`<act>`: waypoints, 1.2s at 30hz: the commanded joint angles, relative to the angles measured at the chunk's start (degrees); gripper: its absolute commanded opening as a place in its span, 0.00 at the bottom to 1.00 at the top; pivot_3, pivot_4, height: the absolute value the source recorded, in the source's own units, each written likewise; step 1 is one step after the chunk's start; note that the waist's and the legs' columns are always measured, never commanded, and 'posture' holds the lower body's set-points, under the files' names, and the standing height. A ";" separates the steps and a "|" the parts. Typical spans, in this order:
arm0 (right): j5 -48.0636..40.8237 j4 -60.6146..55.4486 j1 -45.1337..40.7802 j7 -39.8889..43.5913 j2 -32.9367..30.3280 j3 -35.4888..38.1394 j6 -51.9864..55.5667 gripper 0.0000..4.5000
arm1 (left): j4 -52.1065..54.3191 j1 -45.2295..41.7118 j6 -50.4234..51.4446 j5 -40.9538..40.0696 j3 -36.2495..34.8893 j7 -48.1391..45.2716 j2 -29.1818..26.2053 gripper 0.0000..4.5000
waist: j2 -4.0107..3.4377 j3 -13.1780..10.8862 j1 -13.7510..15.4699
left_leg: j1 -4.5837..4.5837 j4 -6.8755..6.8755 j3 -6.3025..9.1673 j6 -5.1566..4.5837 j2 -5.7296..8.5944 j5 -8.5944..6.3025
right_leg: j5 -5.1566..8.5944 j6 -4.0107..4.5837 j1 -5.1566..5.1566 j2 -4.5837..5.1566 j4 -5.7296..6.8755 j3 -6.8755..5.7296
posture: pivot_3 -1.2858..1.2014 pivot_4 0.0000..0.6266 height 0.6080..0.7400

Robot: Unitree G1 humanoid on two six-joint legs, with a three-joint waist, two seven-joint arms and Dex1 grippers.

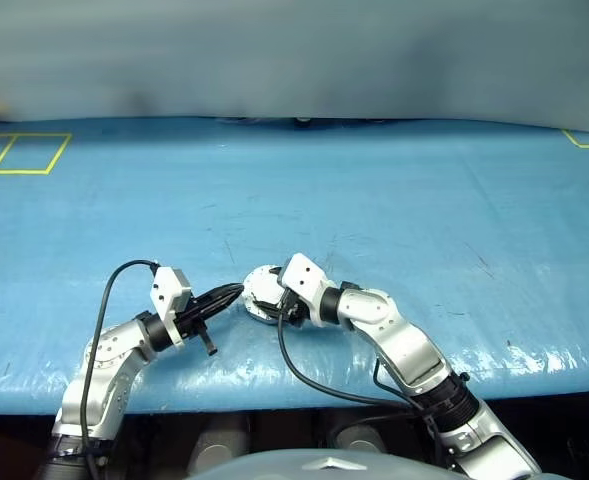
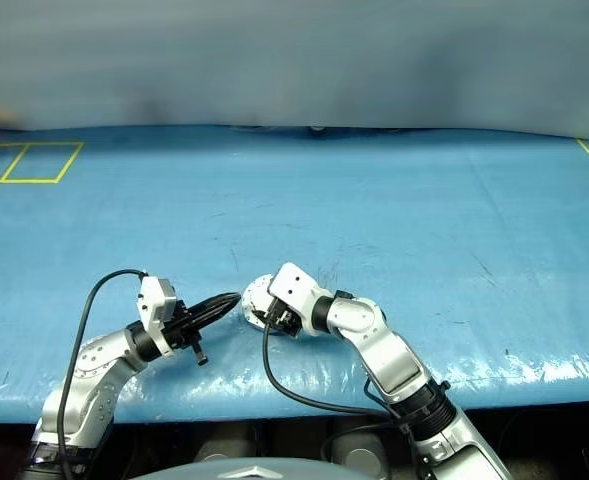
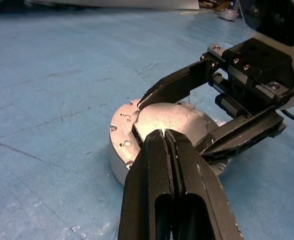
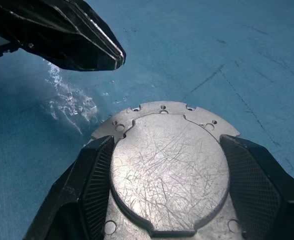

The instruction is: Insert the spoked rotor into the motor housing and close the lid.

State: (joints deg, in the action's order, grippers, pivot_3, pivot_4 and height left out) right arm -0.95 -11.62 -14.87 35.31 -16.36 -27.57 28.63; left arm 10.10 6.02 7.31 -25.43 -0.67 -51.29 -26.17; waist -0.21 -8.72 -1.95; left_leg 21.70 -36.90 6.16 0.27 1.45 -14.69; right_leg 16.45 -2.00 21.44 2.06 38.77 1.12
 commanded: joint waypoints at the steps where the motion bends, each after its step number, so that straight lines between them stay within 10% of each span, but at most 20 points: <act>1: 1.73 3.59 0.96 0.08 -1.16 -1.14 1.31 0.67 | 2.73 0.41 0.73 0.09 -0.14 0.19 -1.11 0.01 | 0.01 0.00 -0.06 | 0.00 0.01 0.00 0.00 0.00 0.00 | 0.00 0.00 0.00 0.00 0.00 0.00 | 0.52 0.24 1.00; 36: 1.08 2.62 1.38 -0.53 -0.80 -0.20 1.20 0.67 | -3.38 -3.15 -4.65 -1.39 -0.94 -1.11 1.83 0.01 | 0.01 0.00 -0.06 | 0.00 0.09 0.00 0.01 -0.01 0.00 | 0.01 0.01 0.03 0.00 -0.03 -0.01 | 0.52 0.24 1.00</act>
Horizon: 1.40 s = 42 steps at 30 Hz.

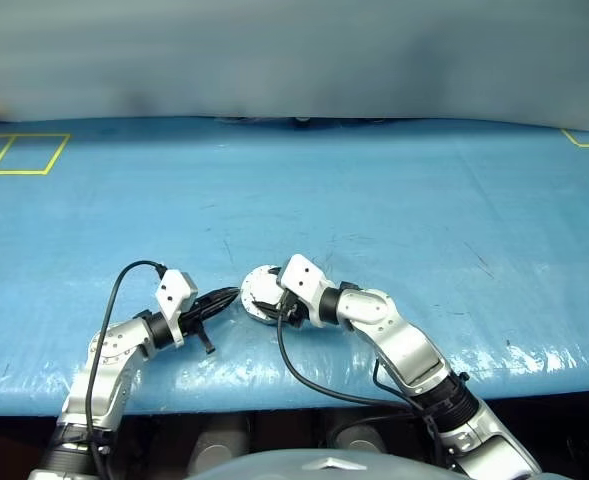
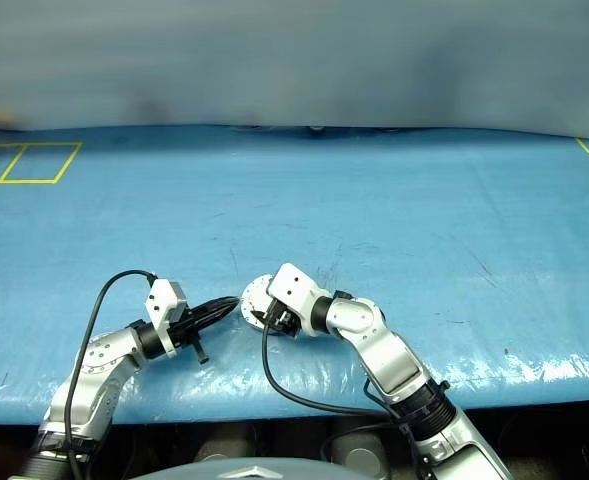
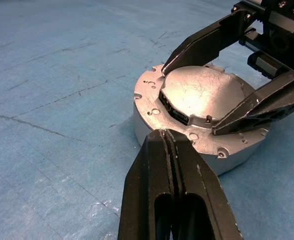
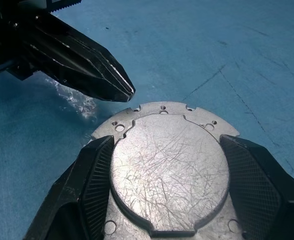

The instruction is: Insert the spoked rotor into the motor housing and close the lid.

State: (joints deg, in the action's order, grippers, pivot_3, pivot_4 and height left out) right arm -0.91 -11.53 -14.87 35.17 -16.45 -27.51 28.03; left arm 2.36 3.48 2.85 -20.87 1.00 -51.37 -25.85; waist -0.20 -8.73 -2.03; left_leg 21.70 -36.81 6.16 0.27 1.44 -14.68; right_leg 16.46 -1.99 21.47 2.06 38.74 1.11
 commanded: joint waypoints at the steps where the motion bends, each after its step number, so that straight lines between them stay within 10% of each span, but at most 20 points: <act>1: 0.90 2.52 1.46 -0.36 -0.63 -0.17 1.76 0.67 | 6.31 -0.63 1.80 -7.06 -3.69 0.17 1.20 0.01 | 0.04 -0.02 0.04 | 0.00 0.00 0.00 0.00 0.00 0.00 | 0.00 0.00 0.00 0.01 0.00 0.00 | 0.52 0.24 1.00; 19: 1.07 2.84 2.08 -0.85 0.00 0.24 1.10 0.67 | -4.79 -9.98 1.74 -6.35 -10.73 1.06 -2.06 0.01 | 0.18 -0.06 0.02 | 0.00 0.04 0.05 0.05 0.03 0.03 | -0.01 0.00 0.01 -0.02 0.00 -0.13 | 0.52 0.24 1.00; 42: 1.62 1.56 3.93 -3.36 -0.43 1.78 1.42 0.67 | 1.29 -4.34 0.32 1.79 2.68 -3.08 -1.83 0.01 | 0.19 -0.07 0.58 | -0.01 0.24 0.12 0.15 0.01 0.15 | 0.03 0.05 0.02 -0.05 -0.02 -0.06 | 0.52 0.24 1.00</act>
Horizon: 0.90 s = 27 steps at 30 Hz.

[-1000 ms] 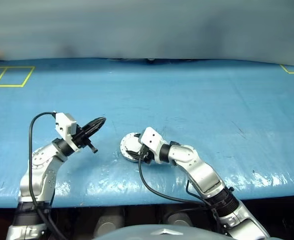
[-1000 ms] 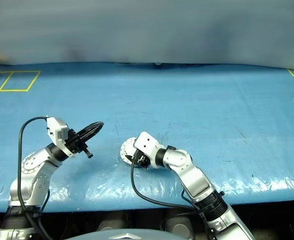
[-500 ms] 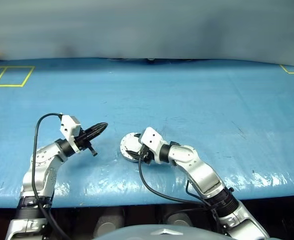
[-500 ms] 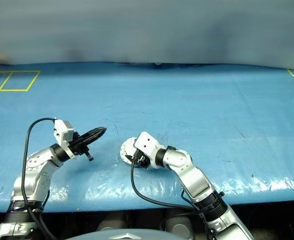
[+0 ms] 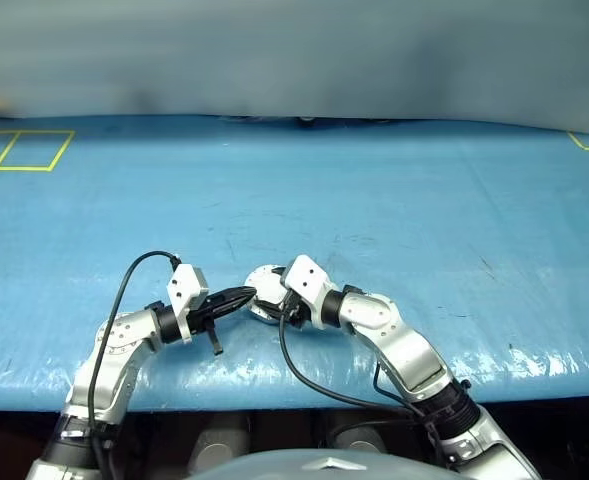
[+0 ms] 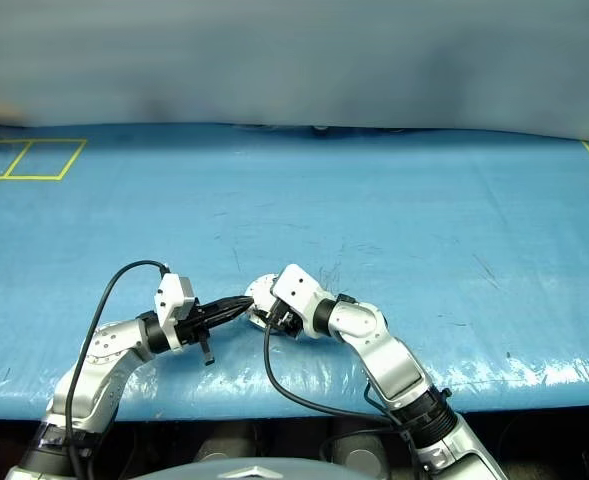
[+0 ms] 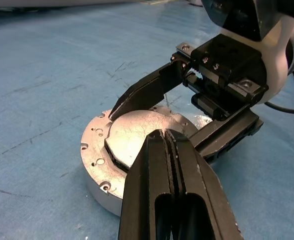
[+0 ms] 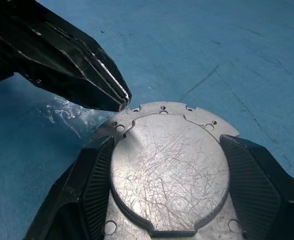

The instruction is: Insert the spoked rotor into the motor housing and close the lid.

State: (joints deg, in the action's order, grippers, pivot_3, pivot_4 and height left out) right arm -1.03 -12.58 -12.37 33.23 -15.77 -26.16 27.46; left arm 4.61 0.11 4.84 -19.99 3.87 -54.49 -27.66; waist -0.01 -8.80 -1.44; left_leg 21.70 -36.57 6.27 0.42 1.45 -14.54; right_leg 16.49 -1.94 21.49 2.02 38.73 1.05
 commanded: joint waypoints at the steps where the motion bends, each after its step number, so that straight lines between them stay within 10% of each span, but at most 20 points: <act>1: 1.73 2.57 1.46 -1.49 -1.15 0.51 2.00 0.67 | -2.02 -1.54 -1.86 1.22 -0.26 0.19 0.09 0.01 | 0.00 0.00 0.00 | 0.01 0.00 0.00 0.00 0.01 0.00 | 0.00 0.00 0.00 0.01 0.00 0.00 | 0.52 0.24 1.00; 27: 1.02 1.60 2.28 -3.28 -0.27 1.21 2.07 0.67 | -11.67 -7.26 -2.20 3.35 2.30 -3.70 0.95 0.01 | 0.00 0.00 0.54 | 0.00 -0.03 0.05 -0.04 0.06 0.10 | -0.01 -0.05 -0.07 0.04 0.00 -0.15 | 0.52 0.24 1.00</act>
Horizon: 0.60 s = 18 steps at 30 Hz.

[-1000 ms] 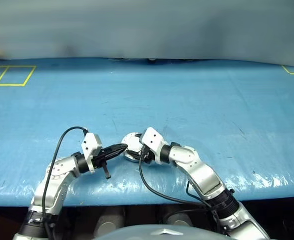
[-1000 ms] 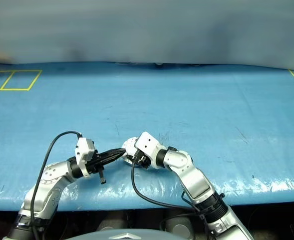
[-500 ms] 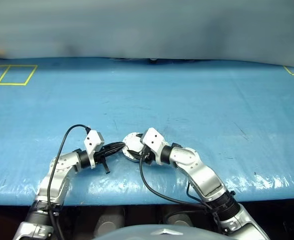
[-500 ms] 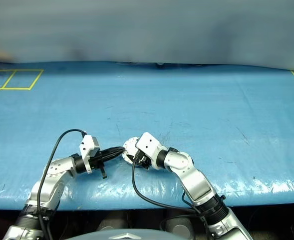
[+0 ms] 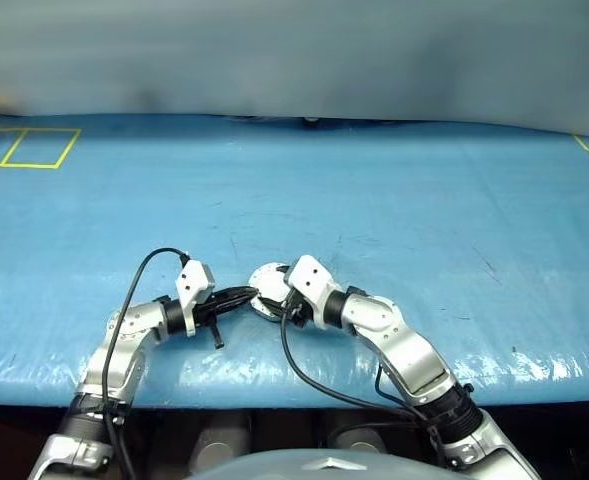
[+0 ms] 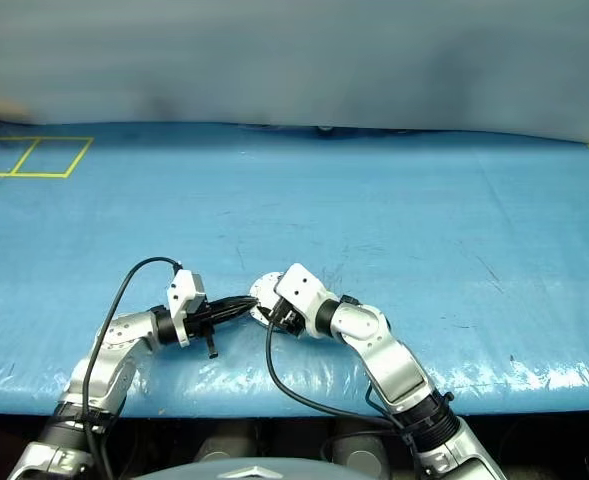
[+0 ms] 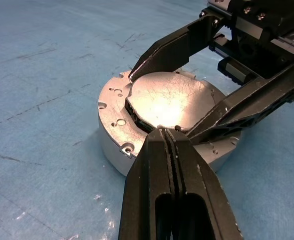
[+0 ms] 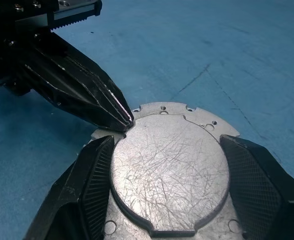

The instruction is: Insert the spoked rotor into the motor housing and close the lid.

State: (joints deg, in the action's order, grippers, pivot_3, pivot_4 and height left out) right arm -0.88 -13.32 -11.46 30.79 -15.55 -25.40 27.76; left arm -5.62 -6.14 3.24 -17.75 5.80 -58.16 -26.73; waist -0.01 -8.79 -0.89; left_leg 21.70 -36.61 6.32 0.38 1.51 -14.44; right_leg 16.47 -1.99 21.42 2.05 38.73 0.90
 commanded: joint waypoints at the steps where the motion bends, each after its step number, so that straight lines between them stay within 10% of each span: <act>1: 0.73 2.22 1.50 -0.96 -0.44 0.70 1.89 0.67 | -1.88 -1.21 -0.82 1.05 0.36 -0.26 0.14 0.01 | 0.00 0.00 0.01 | 0.00 0.00 0.00 0.00 0.01 0.00 | 0.00 0.00 0.00 0.00 0.00 -0.01 | 0.52 0.24 1.00; 6: -1.45 1.04 1.98 1.47 -1.43 1.12 2.97 0.67 | -2.28 -1.83 -0.74 0.62 0.46 -0.92 0.61 0.01 | 0.00 0.00 0.22 | 0.00 0.00 0.03 -0.01 0.02 0.01 | -0.01 0.01 -0.01 0.02 0.00 0.01 | 0.52 0.24 1.00; 11: -3.80 -1.48 2.86 2.90 -1.85 2.28 2.36 0.99 | -2.34 -1.89 -1.10 1.04 0.42 -0.59 0.82 0.00 | 0.01 0.00 0.22 | 0.01 0.04 0.04 -0.05 0.06 -0.02 | -0.01 0.00 -0.03 0.06 -0.03 0.00 | 0.52 0.24 1.00; 18: -24.29 -9.48 6.60 4.95 4.49 16.50 7.52 0.99 | -2.14 -0.61 -2.07 1.36 0.51 0.07 1.15 0.00 | 0.00 -0.03 0.15 | 0.24 0.10 0.08 -0.04 0.03 -0.01 | -0.02 0.01 -0.07 0.05 -0.03 0.04 | 0.52 0.24 1.00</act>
State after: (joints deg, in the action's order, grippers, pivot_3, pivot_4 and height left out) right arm -19.64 -19.51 -4.69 35.77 -12.27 -12.80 34.04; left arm -7.40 -7.35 1.53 -17.11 5.97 -58.72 -25.97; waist -0.01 -8.82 -0.74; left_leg 21.96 -36.51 6.41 0.33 1.55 -14.45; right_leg 16.45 -1.98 21.38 2.10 38.70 0.94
